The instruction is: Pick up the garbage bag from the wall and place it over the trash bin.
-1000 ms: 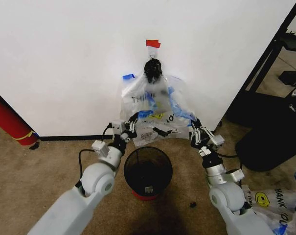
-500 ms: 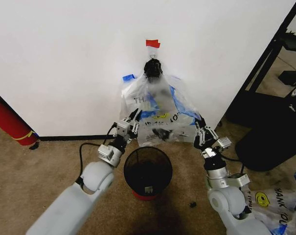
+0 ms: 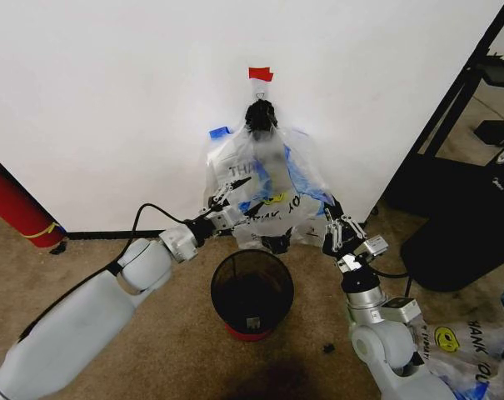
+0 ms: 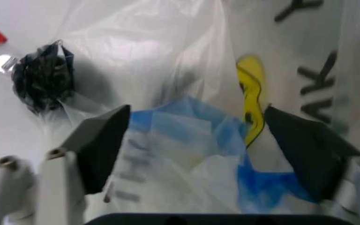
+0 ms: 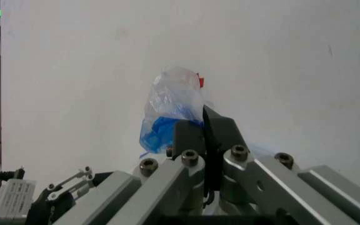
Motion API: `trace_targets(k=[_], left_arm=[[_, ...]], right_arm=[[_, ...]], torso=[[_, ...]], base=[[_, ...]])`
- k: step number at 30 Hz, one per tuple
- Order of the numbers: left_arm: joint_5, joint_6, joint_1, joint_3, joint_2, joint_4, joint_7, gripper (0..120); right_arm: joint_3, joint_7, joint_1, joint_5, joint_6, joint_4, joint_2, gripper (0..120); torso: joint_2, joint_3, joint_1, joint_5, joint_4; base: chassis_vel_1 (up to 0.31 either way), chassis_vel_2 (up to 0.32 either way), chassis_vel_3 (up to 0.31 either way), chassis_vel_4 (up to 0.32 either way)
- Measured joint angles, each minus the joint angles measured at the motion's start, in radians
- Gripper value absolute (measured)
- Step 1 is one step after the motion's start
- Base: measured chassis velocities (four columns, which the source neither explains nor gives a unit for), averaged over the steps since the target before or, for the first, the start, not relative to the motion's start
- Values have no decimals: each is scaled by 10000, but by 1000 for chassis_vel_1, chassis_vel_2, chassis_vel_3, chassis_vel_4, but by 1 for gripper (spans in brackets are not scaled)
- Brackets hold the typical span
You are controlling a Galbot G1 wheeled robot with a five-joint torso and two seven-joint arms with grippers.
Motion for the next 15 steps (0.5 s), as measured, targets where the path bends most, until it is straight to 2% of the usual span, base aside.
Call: trace_targets(k=[2, 6, 9, 14, 15], left_arm=[[471, 410, -189, 132, 187, -145, 156, 96], [1181, 859, -305, 177, 405, -296, 444, 95], [1509, 1184, -217, 92, 481, -438, 476, 88], [1544, 2025, 260, -163, 572, -862, -24, 66], [1544, 2025, 260, -163, 572, -862, -24, 66]], right_arm=[[0, -4, -2, -42, 2, -2, 34, 0], [-4, -12, -1, -82, 4, -4, 100, 0], [-10, -14, 9, -113, 4, -4, 145, 0], [-28, -20, 4, -188, 4, -15, 193, 0], [-28, -20, 4, -188, 4, -15, 193, 0]], torso=[[0, 0, 0, 0, -1], [0, 0, 0, 1, 1], [0, 0, 0, 1, 0], [0, 0, 0, 0, 1], [0, 0, 0, 0, 1]], base=[[0, 0, 0, 0], [0, 0, 0, 0], [0, 0, 0, 0], [0, 0, 0, 0], [0, 0, 0, 0]])
